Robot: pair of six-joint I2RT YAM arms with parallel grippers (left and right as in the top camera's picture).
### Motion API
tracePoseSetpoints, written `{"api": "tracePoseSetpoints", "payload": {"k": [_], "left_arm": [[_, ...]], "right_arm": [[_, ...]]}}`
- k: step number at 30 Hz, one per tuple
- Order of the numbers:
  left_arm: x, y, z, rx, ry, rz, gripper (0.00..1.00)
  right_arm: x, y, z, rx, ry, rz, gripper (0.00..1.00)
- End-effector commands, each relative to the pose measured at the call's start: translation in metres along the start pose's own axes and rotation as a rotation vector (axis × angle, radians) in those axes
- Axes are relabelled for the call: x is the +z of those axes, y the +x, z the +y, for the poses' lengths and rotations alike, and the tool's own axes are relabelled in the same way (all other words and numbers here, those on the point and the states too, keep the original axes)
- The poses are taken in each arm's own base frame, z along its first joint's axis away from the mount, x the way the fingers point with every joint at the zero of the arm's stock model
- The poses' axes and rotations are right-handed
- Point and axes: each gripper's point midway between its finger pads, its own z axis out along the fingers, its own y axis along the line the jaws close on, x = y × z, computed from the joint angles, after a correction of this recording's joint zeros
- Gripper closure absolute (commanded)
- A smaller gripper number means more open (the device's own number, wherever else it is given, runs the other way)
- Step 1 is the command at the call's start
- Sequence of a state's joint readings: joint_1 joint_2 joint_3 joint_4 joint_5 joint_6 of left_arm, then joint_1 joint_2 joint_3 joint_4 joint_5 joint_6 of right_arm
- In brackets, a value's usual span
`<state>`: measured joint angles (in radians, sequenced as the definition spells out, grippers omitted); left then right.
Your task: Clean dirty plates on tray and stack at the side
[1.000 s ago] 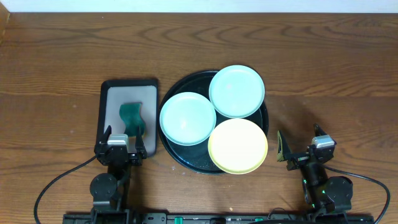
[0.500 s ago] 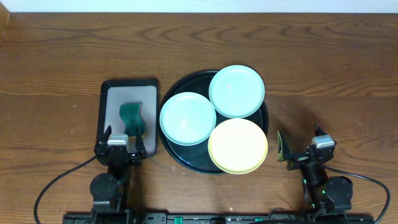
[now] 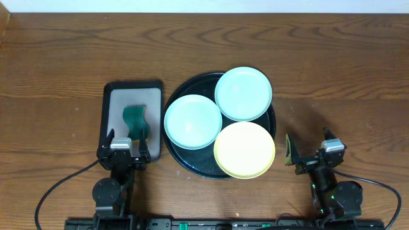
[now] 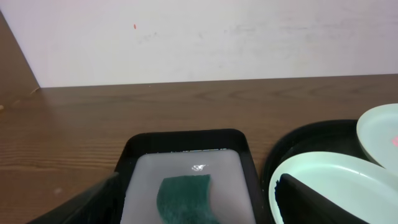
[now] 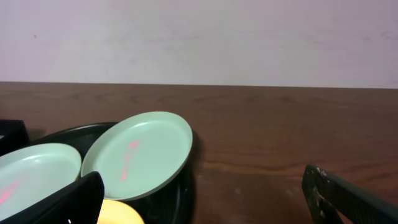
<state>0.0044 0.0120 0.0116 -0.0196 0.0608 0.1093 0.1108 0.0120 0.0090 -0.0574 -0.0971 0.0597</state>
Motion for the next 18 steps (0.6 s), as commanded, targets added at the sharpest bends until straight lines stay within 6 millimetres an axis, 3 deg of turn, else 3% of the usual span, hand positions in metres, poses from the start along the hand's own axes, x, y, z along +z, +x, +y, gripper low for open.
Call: {"api": "tracePoseSetpoints", "payload": {"k": [1,10,18], "left_arm": [[0.0,0.014,-0.001,-0.026,0.006,0.048,0.22],[-0.002,0.003,-0.001,-0.04,0.005,0.035,0.22],[-0.01,-0.021,0.0,-0.045,0.007,0.154,0.22]], "right_arm": [[0.0,-0.001,0.001,0.008,-0.003,-0.006,0.01],[-0.004,-0.025,0.017,0.031,-0.088,-0.064,0.01],[-0.004,-0.068,0.033,0.058,-0.163,-0.009,0.01]]}}
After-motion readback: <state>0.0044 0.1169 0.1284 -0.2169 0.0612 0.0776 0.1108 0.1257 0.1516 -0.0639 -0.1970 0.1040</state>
